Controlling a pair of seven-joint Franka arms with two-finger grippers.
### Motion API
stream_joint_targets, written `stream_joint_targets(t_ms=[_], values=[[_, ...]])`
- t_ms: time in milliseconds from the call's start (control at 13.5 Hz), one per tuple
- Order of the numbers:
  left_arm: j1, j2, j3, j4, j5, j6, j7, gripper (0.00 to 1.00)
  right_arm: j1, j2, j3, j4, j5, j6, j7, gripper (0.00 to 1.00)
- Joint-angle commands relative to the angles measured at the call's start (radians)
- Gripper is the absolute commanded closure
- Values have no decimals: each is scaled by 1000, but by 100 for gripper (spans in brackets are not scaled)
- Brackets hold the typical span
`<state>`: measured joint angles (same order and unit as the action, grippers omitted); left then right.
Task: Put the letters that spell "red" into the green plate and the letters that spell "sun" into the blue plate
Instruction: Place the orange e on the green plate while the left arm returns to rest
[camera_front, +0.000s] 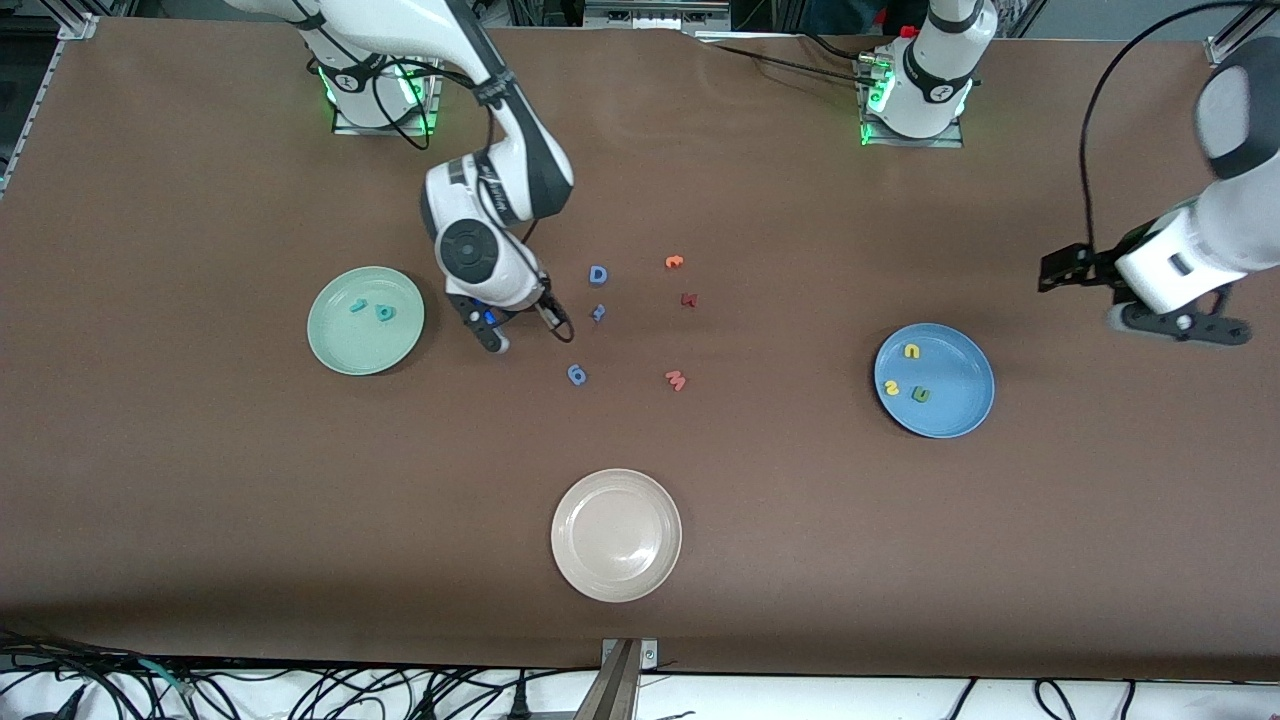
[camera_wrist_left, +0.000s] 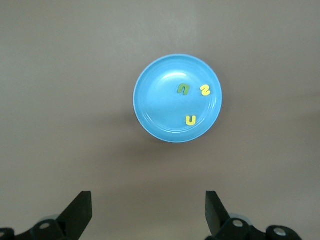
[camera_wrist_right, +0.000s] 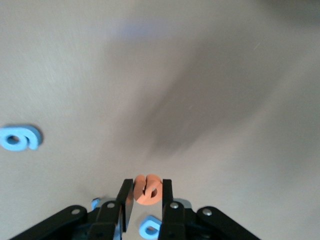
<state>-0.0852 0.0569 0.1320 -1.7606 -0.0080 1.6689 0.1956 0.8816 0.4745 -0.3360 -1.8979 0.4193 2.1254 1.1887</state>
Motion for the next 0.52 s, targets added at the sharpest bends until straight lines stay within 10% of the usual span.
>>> stream_joint_targets(t_ms=[0,445], values=[[-8,18,14,122,-17,-87,13,0,7,-51,-102,28,13,-169,-147,83],[-5,17,6,190,-15,-110,13,0,7,-48,-363,49,-14,-351,-614,83]])
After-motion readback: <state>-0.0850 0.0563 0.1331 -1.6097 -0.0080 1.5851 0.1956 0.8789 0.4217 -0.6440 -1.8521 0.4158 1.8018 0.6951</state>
